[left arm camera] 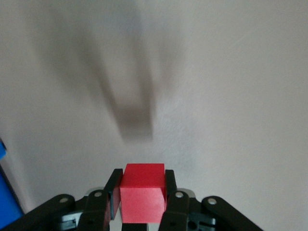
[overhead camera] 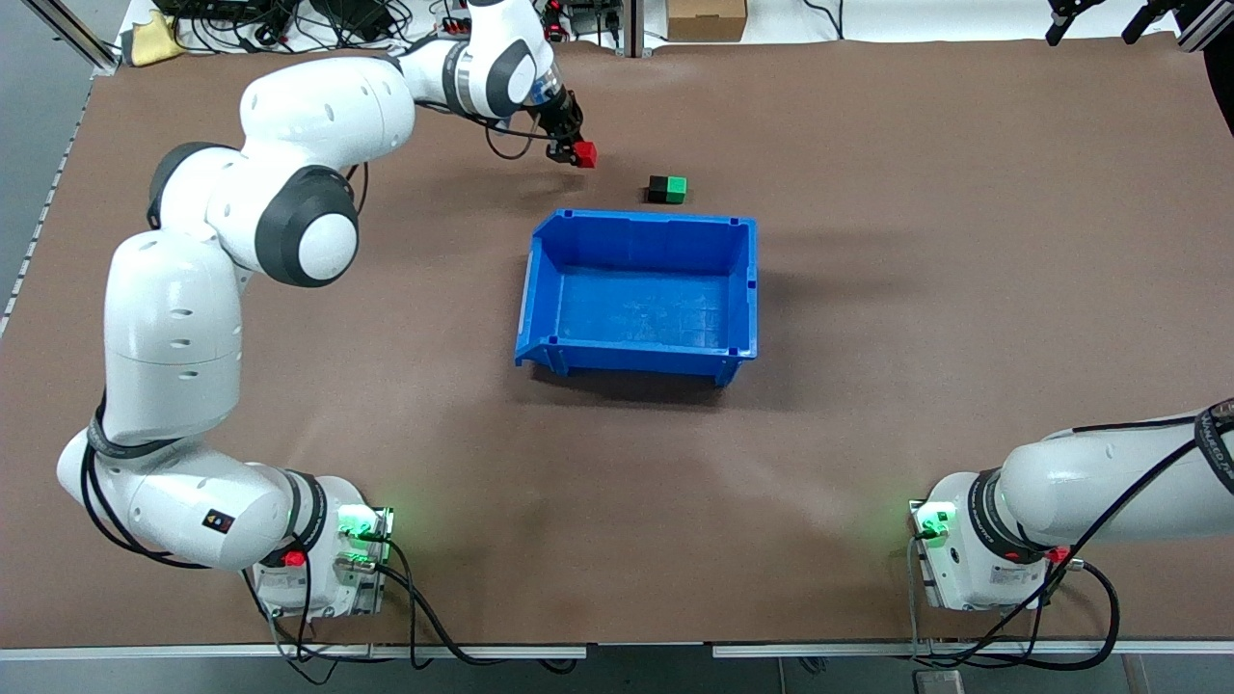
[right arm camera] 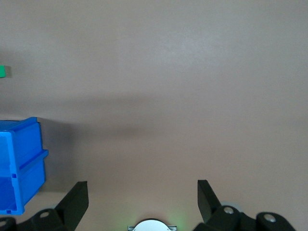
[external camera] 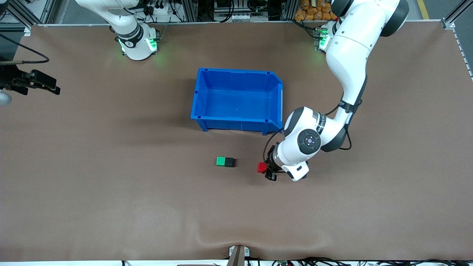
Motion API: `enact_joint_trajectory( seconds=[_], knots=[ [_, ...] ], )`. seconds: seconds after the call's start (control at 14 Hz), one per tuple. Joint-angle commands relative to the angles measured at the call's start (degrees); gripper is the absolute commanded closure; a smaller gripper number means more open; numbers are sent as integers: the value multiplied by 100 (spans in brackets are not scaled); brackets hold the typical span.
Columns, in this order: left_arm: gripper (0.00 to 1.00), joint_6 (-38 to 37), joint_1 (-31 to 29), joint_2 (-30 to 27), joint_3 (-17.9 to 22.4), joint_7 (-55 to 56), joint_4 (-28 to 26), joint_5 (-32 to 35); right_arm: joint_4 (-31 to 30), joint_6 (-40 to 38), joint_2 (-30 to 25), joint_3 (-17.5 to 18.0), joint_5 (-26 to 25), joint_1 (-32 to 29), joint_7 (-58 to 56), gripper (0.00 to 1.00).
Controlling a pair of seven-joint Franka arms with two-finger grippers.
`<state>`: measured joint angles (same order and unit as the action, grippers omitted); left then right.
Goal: Attach green and red cubes to black cube
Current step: 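Carry the red cube with the left gripper toward the black cube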
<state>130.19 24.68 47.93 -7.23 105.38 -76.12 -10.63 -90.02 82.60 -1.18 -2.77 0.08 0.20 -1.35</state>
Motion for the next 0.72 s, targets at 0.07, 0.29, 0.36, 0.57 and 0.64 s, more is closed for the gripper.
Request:
enact_joint_trajectory(
  seconds=[0.07, 0.29, 0.36, 0.57, 0.64],
  knots=[
    [100, 349, 317, 304, 20, 360, 317, -466, -192, 256, -145, -30, -36, -28, 187, 0],
    [100, 446, 450, 585, 37, 693, 641, -475, -174, 151, -180, -56, -17, -133, 267, 0],
    [100, 446, 511, 647, 46, 738, 721, -475, -156, 168, -163, -57, -8, -256, 267, 0],
    [100, 446, 695, 823, 107, 756, 800, -467, -51, 168, -128, -57, 105, -336, 267, 0],
    [100, 455, 748, 850, 186, 791, 818, -467, -51, 177, -128, -57, 141, -345, 267, 0]
  ],
)
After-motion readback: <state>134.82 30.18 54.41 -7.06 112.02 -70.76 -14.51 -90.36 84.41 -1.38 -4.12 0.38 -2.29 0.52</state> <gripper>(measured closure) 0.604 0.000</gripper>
